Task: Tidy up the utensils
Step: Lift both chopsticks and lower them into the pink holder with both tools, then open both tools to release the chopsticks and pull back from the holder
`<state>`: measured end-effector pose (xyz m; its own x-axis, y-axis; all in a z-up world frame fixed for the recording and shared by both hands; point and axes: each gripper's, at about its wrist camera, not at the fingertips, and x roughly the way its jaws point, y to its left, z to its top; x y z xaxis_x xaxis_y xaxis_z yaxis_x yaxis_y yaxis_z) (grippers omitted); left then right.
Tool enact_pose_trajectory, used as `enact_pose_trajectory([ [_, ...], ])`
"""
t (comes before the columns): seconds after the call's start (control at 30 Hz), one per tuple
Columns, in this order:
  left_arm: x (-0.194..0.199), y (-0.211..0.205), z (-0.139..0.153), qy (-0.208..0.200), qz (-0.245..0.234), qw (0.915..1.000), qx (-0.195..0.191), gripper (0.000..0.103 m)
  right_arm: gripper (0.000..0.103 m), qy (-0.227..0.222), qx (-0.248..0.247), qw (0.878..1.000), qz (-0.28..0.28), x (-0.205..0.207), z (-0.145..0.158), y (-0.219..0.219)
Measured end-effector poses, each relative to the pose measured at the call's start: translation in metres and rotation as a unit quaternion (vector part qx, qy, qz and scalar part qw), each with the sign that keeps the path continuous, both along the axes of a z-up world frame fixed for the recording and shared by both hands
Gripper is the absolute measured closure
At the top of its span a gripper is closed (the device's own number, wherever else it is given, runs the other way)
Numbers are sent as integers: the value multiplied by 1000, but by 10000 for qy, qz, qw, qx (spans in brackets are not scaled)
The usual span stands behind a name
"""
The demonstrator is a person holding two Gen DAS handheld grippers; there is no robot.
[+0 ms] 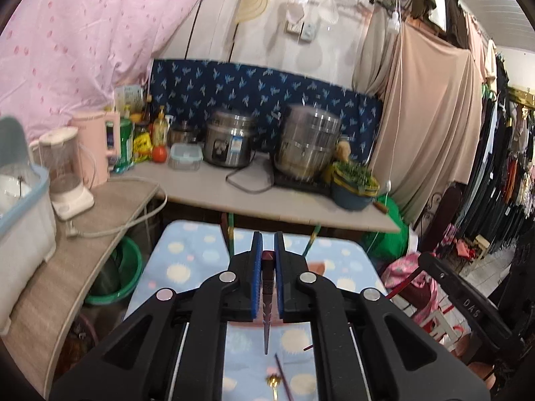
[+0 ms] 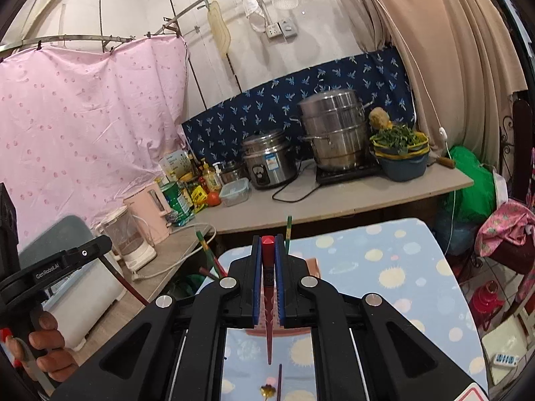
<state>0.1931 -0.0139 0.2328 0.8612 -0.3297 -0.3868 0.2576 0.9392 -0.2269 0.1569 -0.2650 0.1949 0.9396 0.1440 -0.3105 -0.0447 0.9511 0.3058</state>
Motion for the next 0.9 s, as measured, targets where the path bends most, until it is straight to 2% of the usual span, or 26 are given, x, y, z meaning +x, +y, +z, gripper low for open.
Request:
enact_pose_trajectory([
  [0.23,34,-10,50,-590,47,9981,-184,96,96,-348,64,9993,-77,43,33,-1],
  [0.37,55,-16,59,-771,218,9967,-94,96,96,-365,31,9993,-103,62,35,1],
  [0.5,81,-19,44,-662,364,9971,51,96,96,-225,-26,9997,-97,85,24,3],
  [0.77,120,-14,-12,-84,469,9988,131,96,96,263,-105,9996,-11,118,-19,10],
  [0.9,128,-8,-22,75,483,9988,64,96,96,439,-154,9989,12,125,-35,13],
])
